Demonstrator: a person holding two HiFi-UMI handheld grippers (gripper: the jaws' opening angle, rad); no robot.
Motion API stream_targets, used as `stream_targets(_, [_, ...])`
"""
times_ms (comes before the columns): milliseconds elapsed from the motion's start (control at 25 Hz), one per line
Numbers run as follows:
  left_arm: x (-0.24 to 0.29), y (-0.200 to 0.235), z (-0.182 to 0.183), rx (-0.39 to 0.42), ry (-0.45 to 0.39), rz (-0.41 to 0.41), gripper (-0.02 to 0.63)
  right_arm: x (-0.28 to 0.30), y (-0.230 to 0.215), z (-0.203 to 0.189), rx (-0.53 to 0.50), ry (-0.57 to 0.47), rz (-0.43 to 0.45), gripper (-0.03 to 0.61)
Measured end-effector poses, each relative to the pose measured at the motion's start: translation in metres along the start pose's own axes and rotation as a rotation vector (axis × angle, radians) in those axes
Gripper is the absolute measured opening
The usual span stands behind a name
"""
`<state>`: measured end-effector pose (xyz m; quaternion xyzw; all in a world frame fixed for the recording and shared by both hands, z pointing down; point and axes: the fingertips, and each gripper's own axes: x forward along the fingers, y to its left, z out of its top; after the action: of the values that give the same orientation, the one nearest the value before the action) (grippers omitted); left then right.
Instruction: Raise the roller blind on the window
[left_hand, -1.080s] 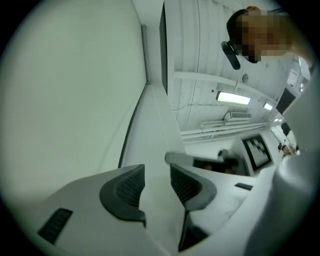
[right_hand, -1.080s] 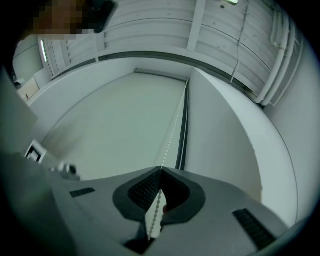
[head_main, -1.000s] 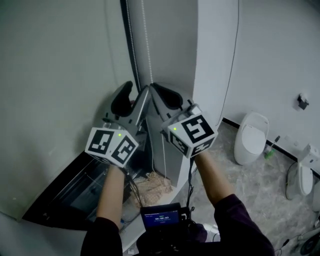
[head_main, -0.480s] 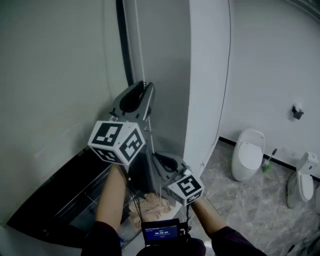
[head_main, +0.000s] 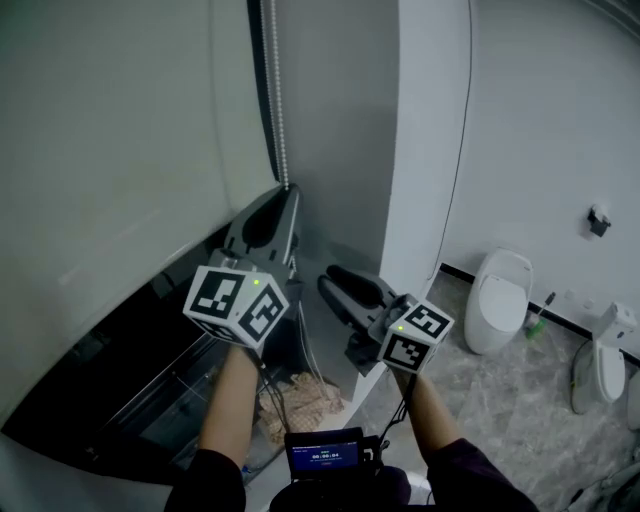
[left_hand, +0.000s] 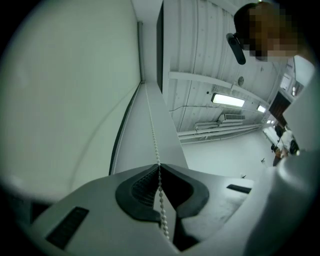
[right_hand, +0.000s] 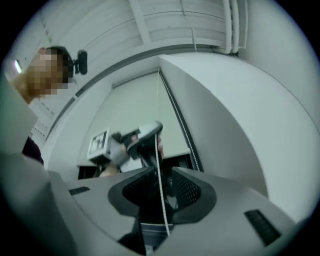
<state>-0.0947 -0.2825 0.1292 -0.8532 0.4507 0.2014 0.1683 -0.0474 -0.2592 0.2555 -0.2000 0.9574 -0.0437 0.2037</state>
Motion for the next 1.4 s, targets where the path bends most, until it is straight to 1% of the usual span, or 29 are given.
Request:
stream_targets(80, [-0.014, 0.001, -0.032, -0.055, 0.038, -0.015, 0.017, 0.008, -0.007, 0.024, 0.018, -0.025, 0.019, 0.091])
stream_targets(200, [-0.046, -0.009, -0.090, -0.095, 0.112, -0.027, 0.015, 0.021, -0.012, 0.049, -0.039, -0.045, 0.019, 0.091])
stream_targets(320, [-0.077, -0.025, -0.151, -0.137, 0.207, -0.046, 0.017, 0.042, -0.003, 0.063, -0.102, -0.039, 0.038, 0.091])
stream_targets(400, [-0.092, -0.029, -0.177, -0.179, 0.236, -0.053, 0.016, 0.060, 0.004, 0.067, -0.150, -0.029, 0.039, 0.091])
stream_targets(480, [-0.101, -0.032, -0.186, -0.187, 0.241, -0.055, 0.017, 0.073, 0.008, 0.067, -0.203, -0.016, 0.029, 0.091])
stream_targets(520, [-0.102, -0.034, -0.185, -0.180, 0.243, -0.054, 0.016, 0.077, 0.009, 0.066, -0.222, -0.009, 0.027, 0.088])
stream_targets(600, [-0.100, -0.036, -0.181, -0.162, 0.251, -0.049, 0.015, 0.081, 0.012, 0.065, -0.234, -0.001, 0.028, 0.029])
stream_targets(640, [-0.100, -0.035, -0.180, -0.161, 0.251, -0.045, 0.015, 0.082, 0.013, 0.065, -0.231, -0.003, 0.029, 0.017])
stream_targets(760, [-0.104, -0.029, -0.179, -0.167, 0.228, -0.033, 0.017, 0.080, 0.012, 0.068, -0.220, -0.018, 0.029, 0.012])
stream_targets(880, [-0.113, -0.026, -0.176, -0.176, 0.225, -0.028, 0.018, 0.075, 0.009, 0.070, -0.222, -0.046, 0.011, 0.011])
stream_targets(960, [-0.115, -0.020, -0.162, -0.206, 0.200, -0.001, 0.018, 0.070, 0.006, 0.069, -0.220, -0.054, -0.004, 0.011])
stream_targets(1040, [-0.110, -0.008, -0.141, -0.236, 0.157, 0.022, 0.018, 0.066, 0.003, 0.058, -0.227, -0.031, -0.015, 0.011])
stream_targets(1120, [-0.099, 0.003, -0.120, -0.238, 0.119, 0.027, 0.018, 0.059, -0.001, 0.033, -0.241, 0.002, -0.029, 0.011])
stream_targets(1200, [-0.085, 0.012, -0.101, -0.224, 0.094, 0.022, 0.020, 0.049, -0.005, -0.002, -0.206, 0.017, -0.035, 0.011])
stream_targets(1240, [-0.078, 0.015, -0.093, -0.219, 0.083, 0.013, 0.034, 0.041, -0.008, -0.022, -0.183, 0.031, -0.042, 0.011])
stream_targets(1360, [-0.053, 0.009, -0.064, -0.197, 0.053, -0.047, 0.145, 0.019, -0.014, -0.088, -0.154, 0.137, -0.082, 0.011])
stream_targets(1400, [-0.043, 0.005, -0.054, -0.182, 0.045, -0.071, 0.167, 0.013, -0.016, -0.107, -0.156, 0.173, -0.093, 0.011])
